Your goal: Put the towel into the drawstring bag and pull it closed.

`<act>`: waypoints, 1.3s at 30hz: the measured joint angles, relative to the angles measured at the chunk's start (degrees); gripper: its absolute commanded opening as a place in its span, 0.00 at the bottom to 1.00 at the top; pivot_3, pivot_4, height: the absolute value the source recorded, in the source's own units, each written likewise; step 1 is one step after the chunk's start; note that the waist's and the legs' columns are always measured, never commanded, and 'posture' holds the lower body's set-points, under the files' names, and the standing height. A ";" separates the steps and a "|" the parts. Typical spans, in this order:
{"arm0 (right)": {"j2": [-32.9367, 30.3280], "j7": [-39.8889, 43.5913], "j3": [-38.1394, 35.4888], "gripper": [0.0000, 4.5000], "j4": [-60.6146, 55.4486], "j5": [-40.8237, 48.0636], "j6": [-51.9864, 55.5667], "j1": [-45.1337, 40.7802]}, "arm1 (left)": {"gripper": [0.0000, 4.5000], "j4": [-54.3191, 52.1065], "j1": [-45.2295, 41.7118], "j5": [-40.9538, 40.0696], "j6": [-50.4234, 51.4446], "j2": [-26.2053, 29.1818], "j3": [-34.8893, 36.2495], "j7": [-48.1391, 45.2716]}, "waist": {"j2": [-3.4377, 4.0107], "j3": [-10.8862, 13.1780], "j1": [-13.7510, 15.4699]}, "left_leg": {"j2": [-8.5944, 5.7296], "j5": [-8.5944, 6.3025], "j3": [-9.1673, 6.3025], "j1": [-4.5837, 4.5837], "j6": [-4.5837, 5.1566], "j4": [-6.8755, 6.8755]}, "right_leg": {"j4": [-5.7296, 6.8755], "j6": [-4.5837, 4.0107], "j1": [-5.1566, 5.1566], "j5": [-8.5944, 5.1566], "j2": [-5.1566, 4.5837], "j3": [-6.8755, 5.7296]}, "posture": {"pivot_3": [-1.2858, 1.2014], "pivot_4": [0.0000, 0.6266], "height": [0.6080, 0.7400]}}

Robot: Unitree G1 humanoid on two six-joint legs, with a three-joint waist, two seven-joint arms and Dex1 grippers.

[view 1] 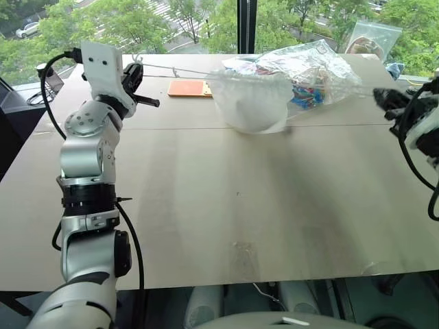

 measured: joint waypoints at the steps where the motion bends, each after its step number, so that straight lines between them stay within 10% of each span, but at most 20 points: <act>1: 0.31 -0.51 -0.01 0.00 0.65 -1.05 -0.42 -0.87 | 0.01 0.95 -0.26 0.00 -0.16 0.19 0.00 0.44 | 0.00 0.00 0.01 | 0.00 0.00 0.00 0.00 0.00 0.00 | 0.00 0.00 0.00 0.00 0.00 0.00 | 0.52 0.24 1.00; 10: 0.09 -0.37 -0.38 0.00 7.49 -9.23 -3.86 -2.55 | 0.01 4.88 -1.68 -2.92 -3.68 2.75 0.25 -0.39 | 0.00 0.00 0.19 | -0.01 0.00 -0.02 -0.27 0.00 0.01 | -0.07 -0.01 -0.14 0.01 -0.07 -0.11 | 0.52 0.24 1.00; 19: -1.32 22.21 -0.23 0.00 -2.56 -8.76 -2.92 19.06 | 0.01 -25.00 32.92 -19.03 8.96 -0.78 -1.97 -16.81 | 0.09 0.01 -0.10 | 0.14 -0.04 0.09 -0.32 0.06 0.09 | -0.02 -0.02 -0.18 0.01 -0.07 -0.16 | 0.52 0.24 1.00; 21: -1.16 25.09 3.71 0.14 -5.23 -10.47 -3.79 20.76 | 0.00 -27.13 35.80 -20.51 9.87 -1.45 -2.59 -18.23 | 0.09 0.02 0.08 | 0.14 -0.03 0.09 -0.14 0.07 0.13 | 0.04 -0.02 -0.08 -0.01 -0.03 -0.16 | 0.52 0.24 1.00; 31: 0.23 37.51 7.33 1.00 -5.73 -25.22 -18.40 40.16 | 0.88 -34.75 54.19 -24.81 7.69 1.61 2.79 -27.43 | 0.09 -0.06 0.37 | 0.18 -0.04 0.32 0.21 0.06 0.12 | -0.05 -0.11 0.24 -0.03 -0.02 0.03 | 0.52 0.24 1.00; 39: 3.07 46.92 -3.89 1.00 -7.16 -25.05 -25.09 50.94 | 0.99 -38.39 69.22 -25.47 7.48 4.83 12.46 -30.69 | 0.09 -0.08 0.20 | 0.29 -0.07 0.48 0.35 0.08 0.17 | -0.12 -0.03 0.24 -0.31 -0.01 0.09 | 0.52 0.24 1.00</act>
